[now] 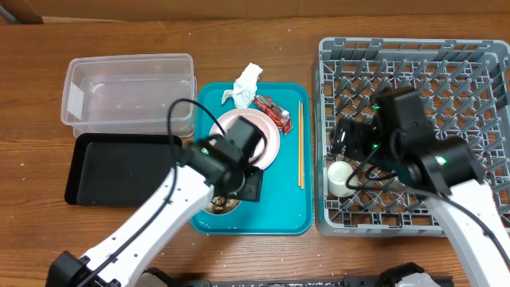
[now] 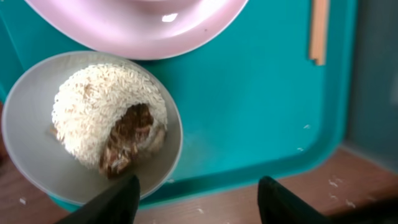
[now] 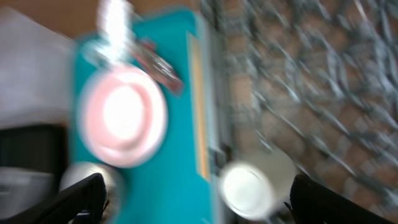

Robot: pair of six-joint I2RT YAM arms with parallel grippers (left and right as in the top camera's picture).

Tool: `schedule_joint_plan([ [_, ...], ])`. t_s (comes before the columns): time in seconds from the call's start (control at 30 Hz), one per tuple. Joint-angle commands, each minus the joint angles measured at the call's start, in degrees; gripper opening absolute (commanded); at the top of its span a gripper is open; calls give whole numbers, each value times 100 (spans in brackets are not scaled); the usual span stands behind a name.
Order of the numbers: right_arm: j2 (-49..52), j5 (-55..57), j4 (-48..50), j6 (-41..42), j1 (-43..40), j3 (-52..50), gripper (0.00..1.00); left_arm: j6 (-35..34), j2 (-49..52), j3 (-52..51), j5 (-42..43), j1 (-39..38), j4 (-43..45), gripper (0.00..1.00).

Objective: Sort waste into correct bins and load items into the dishwasher
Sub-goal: 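Grasp the grey rice bowl with the left gripper and lift it, then tip the grey bowl over the black tray to dump the rice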

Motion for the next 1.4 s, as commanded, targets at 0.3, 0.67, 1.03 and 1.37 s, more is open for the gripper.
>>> schedule_joint_plan([
  [0.3, -282, -656, 313, 9, 33, 125, 96, -990, 957, -713, -1335, -308, 1143, 42],
  [0.67, -282, -654, 269, 7, 33, 125, 96, -942, 1036, -636, -1003, -293, 1012, 4],
  [1.03, -282, -636, 247, 4, 31, 125, 96, 243, -1143, -588, 1228, 1231, 431, 4],
  [1.37, -282, -636, 229, 7, 31, 125, 96, 3202, -922, -619, 5005, 5565, -208, 4],
])
